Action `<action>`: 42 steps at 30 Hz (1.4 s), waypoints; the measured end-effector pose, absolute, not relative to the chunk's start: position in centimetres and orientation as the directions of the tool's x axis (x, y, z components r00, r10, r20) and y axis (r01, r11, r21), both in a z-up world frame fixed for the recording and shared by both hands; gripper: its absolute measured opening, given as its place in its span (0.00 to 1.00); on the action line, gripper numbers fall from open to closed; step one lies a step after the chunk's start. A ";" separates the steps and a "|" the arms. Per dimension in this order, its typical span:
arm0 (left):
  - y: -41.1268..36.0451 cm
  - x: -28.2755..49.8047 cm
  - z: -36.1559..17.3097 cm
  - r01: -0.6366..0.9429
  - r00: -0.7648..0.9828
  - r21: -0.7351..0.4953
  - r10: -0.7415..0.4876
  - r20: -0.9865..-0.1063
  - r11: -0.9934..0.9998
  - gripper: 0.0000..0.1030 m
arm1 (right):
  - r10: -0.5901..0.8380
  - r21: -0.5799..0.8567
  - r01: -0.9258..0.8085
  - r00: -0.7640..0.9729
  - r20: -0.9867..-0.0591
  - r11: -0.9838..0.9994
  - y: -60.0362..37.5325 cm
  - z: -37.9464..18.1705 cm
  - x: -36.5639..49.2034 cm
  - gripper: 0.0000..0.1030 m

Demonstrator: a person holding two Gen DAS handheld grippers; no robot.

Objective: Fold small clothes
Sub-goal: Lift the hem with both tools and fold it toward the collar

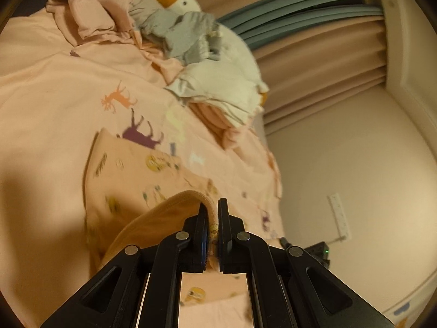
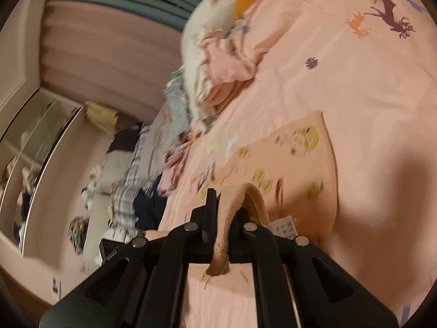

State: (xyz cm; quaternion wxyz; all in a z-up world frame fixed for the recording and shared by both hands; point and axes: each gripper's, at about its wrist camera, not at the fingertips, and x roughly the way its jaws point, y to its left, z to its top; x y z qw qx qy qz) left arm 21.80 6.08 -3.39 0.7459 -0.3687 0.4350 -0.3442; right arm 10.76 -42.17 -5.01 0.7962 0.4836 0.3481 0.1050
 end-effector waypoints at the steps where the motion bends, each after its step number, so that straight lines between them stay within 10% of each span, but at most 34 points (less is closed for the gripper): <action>1: 5.7 22.7 -4.0 0.179 0.380 -0.849 -0.830 -0.407 0.498 0.00 | 0.501 0.843 0.181 0.733 -0.459 0.507 -42.4 -5.3 11.4 0.08; 12: 4.8 29.3 -9.2 -0.023 0.347 -0.805 -0.751 -0.562 0.592 0.00 | 0.518 0.792 0.376 0.606 -0.603 0.481 -43.9 -10.1 18.8 0.12; 14: 4.2 29.9 -9.9 -0.069 0.290 -0.760 -0.716 -0.635 0.646 0.00 | 0.533 0.775 0.446 0.563 -0.632 0.448 -44.2 -11.3 19.2 0.40; 16: 3.6 30.1 -10.2 -0.072 0.233 -0.735 -0.705 -0.670 0.674 0.00 | 0.575 0.792 0.453 0.547 -0.609 0.409 -44.2 -11.8 19.1 0.45; 30: 6.5 33.3 -13.3 -0.339 0.390 -0.909 -0.842 -0.372 0.245 0.00 | 0.540 0.918 0.393 0.760 -0.361 0.059 -47.9 -12.7 19.2 0.53; 42: 7.2 33.1 -9.1 -0.151 0.337 -0.732 -0.662 -0.670 0.665 0.00 | 0.477 0.837 0.255 0.725 -0.497 0.485 -46.6 -5.9 16.0 0.53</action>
